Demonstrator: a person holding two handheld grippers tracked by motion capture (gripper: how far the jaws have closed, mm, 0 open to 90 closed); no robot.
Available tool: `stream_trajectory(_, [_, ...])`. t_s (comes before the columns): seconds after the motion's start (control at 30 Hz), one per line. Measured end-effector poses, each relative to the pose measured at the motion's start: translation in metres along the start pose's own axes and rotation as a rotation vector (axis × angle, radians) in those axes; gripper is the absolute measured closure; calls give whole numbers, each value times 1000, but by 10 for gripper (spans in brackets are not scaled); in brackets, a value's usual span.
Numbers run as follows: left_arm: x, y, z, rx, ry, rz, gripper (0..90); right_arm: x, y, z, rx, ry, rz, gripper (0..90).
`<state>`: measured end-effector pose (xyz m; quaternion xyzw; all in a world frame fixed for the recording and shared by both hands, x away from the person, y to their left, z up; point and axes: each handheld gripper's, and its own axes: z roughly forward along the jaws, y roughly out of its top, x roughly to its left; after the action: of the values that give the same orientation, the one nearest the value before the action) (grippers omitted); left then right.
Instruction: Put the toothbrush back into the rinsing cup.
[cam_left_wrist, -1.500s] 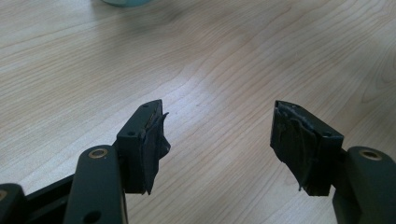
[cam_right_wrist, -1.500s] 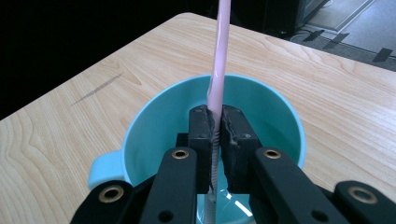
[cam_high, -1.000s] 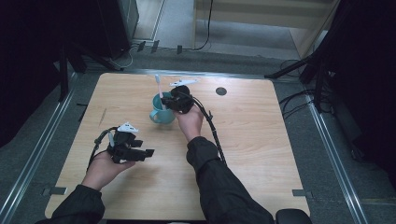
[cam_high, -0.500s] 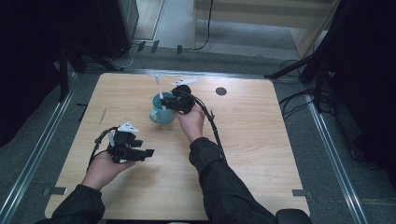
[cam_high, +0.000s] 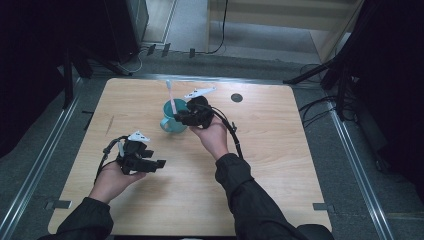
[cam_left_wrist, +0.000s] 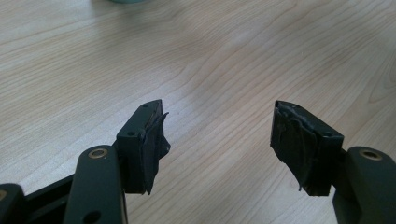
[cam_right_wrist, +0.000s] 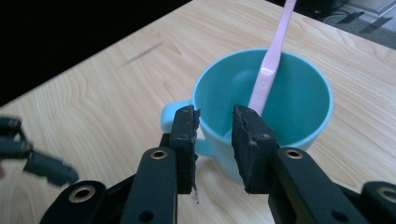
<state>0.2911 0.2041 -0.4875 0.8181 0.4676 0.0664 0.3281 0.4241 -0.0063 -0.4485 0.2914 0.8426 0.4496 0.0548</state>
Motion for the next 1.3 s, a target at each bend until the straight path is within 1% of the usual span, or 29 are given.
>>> stream_trajectory(0.07, [0, 0, 0, 2, 1, 0, 349, 1, -2, -4, -1, 14, -2, 706])
stream_trajectory(0.23, [0, -1, 1, 4, 2, -1, 349, -1, -9, -18, 9, 22, 11, 699])
stream_trajectory(0.33, [1, -1, 2, 5, 1, -6, 349, 0, -14, -25, 28, 7, -2, 693])
stream_trajectory(0.43, [1, -1, 3, 9, 5, -2, 350, -1, -19, -33, 35, 6, -10, 691])
stream_trajectory(0.53, [1, -1, 4, 10, 5, -6, 349, -2, -23, -40, 39, 7, -10, 685])
stream_trajectory(0.63, [2, -1, 4, 17, 8, 0, 348, -3, -28, -47, 49, 10, -9, 675])
stream_trajectory(0.73, [3, -1, 5, 10, 10, -8, 348, -4, -33, -54, 42, 19, 3, 668])
stream_trajectory(0.8, [4, -1, 5, 14, 13, -7, 348, -4, -37, -58, 48, 13, -1, 659])
stream_trajectory(0.97, [5, -1, 5, 13, 15, -11, 347, -3, -49, -71, 59, 18, -6, 640])
stream_trajectory(1.1, [5, -1, 6, 14, 13, -14, 344, -4, -61, -79, 58, 27, 11, 632])
stream_trajectory(1.2, [6, -1, 6, 13, 13, -10, 342, -4, -68, -85, 65, 28, 9, 623])
stream_trajectory(1.3, [7, -1, 6, 7, 9, -17, 338, -4, -73, -92, 66, 33, 14, 602])
